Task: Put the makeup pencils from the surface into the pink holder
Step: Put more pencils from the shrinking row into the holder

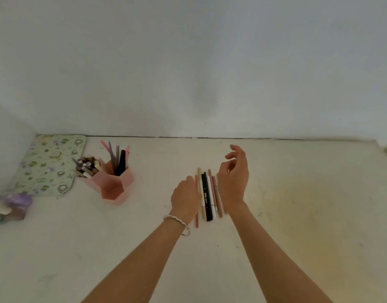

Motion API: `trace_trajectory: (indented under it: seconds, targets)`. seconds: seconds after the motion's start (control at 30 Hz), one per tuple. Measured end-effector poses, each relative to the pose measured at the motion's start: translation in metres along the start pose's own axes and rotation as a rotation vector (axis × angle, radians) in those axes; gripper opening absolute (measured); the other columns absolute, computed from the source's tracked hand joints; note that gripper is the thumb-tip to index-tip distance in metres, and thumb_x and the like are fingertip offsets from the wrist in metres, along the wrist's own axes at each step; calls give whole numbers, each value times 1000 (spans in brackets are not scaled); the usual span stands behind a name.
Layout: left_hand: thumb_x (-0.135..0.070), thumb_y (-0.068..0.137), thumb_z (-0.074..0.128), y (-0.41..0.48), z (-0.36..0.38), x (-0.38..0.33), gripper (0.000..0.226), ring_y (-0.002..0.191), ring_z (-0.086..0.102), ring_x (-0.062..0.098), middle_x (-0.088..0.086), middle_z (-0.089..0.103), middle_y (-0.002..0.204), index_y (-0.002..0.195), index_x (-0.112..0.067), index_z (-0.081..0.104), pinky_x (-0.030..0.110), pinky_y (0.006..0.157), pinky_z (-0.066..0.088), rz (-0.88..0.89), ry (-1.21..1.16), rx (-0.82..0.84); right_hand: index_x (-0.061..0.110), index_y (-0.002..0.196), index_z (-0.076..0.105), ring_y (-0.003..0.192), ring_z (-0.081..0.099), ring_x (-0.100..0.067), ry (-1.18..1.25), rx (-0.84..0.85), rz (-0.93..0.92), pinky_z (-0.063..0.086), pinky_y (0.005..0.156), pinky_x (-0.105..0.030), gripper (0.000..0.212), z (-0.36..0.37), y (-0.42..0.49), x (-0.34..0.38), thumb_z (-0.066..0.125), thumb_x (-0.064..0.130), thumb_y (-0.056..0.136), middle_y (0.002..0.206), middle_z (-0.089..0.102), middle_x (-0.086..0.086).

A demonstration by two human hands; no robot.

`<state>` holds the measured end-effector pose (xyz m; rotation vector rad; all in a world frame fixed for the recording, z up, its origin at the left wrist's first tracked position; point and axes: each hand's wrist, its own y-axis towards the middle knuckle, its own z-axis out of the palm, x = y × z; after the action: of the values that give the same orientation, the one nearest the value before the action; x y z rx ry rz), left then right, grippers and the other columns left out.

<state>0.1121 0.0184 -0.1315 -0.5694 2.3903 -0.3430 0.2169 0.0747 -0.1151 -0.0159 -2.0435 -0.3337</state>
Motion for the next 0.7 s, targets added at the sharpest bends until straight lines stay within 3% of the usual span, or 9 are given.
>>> trace_trajectory:
  seconds: [0.2,0.27,0.37,0.43,0.57,0.7]
  targets:
    - [-2,92,49,3,28,-9,39,96,61,31,14,56,112,129,-8,40,34,72,46,-30,61,-8,33,116,52,67,51,-5,-13,-28,94,42,58,-13,45,-39,-6,-37,47,-1,85,93,55,12]
    - [-5,91,56,6,25,-11,49,94,62,32,15,57,110,135,-10,35,37,74,50,-56,22,-18,32,116,53,64,51,-6,-23,-17,127,41,57,-13,44,-41,-7,-45,47,0,86,92,56,12]
    - [-11,89,61,12,8,-15,78,93,64,34,18,60,109,153,-19,18,45,82,54,-41,-154,-84,26,121,54,70,55,-7,-91,81,201,44,63,-20,40,-38,-5,-54,47,3,89,92,57,11]
    - [-18,90,61,16,-12,-19,84,91,64,34,17,61,106,156,-29,10,47,83,55,13,-232,-171,21,127,53,81,59,-12,-204,213,225,49,71,-27,39,-32,-4,-56,48,5,92,93,58,7]
    - [-13,84,61,20,-42,-31,80,81,62,24,6,57,97,149,-38,21,44,75,58,125,-315,-299,13,136,47,103,60,-22,-419,429,190,49,84,-31,39,-17,-9,-60,47,7,97,112,61,-6]
    - [-10,87,56,16,-54,-35,72,78,62,23,4,56,94,145,-40,25,42,71,59,176,-385,-343,13,129,47,96,61,-29,-569,521,55,50,77,-34,29,-7,-16,-60,40,14,101,107,60,-11]
